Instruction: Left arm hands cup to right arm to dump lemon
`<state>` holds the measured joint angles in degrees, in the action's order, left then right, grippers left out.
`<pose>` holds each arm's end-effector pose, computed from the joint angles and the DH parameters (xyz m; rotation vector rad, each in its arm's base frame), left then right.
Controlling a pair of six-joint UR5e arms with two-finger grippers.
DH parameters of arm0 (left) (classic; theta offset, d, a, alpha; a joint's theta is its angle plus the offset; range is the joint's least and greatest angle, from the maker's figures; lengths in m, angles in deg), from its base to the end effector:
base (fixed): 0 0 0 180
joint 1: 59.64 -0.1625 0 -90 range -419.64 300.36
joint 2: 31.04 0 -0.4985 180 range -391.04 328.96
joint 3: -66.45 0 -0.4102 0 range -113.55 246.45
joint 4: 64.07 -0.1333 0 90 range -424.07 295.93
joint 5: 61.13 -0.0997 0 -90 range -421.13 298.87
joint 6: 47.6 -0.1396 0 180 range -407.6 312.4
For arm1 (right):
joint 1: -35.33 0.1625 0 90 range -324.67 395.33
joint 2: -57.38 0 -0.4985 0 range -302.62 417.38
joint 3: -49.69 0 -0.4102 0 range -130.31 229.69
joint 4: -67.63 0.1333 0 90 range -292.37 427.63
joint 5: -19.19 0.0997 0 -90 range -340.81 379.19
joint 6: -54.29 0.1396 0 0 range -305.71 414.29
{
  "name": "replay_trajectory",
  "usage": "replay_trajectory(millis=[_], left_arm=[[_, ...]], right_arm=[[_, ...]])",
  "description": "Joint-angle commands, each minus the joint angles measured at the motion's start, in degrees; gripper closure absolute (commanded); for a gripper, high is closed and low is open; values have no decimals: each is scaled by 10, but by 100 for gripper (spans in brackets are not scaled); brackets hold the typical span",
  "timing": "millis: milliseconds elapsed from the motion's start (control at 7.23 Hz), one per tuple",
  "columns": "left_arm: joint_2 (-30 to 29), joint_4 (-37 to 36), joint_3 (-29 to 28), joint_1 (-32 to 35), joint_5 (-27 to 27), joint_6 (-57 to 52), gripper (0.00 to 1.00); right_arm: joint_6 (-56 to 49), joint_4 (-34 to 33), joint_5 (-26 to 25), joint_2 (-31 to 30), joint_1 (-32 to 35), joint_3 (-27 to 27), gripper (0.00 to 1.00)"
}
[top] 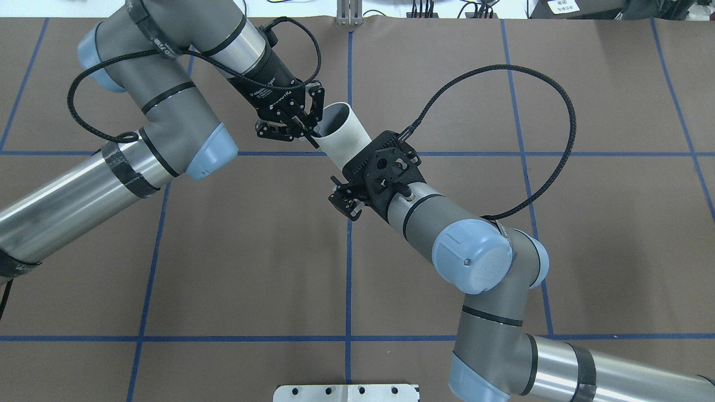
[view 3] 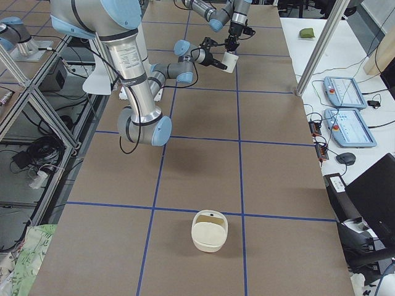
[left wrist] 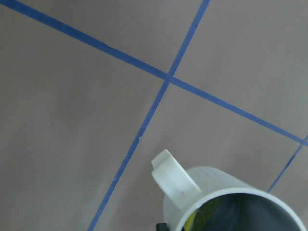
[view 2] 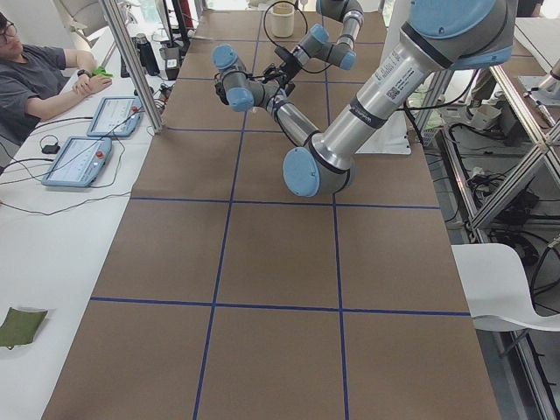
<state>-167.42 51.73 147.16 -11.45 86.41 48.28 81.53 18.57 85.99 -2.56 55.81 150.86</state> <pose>0.5219 -0.6068 0.2044 -0.4708 1.2417 -0.2512 -0.5888 -0.4209 0.2423 1.1881 -0.8360 -0.3142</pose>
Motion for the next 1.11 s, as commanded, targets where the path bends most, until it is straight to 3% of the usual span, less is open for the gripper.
replay_trajectory(millis=[0, 968], left_arm=[[3, 0, 4, 0, 3, 0, 100], [14, 1, 34, -21, 0, 18, 100]], right_arm=[[0, 0, 0, 0, 0, 0, 0], [0, 1, 0, 0, 1, 0, 0]])
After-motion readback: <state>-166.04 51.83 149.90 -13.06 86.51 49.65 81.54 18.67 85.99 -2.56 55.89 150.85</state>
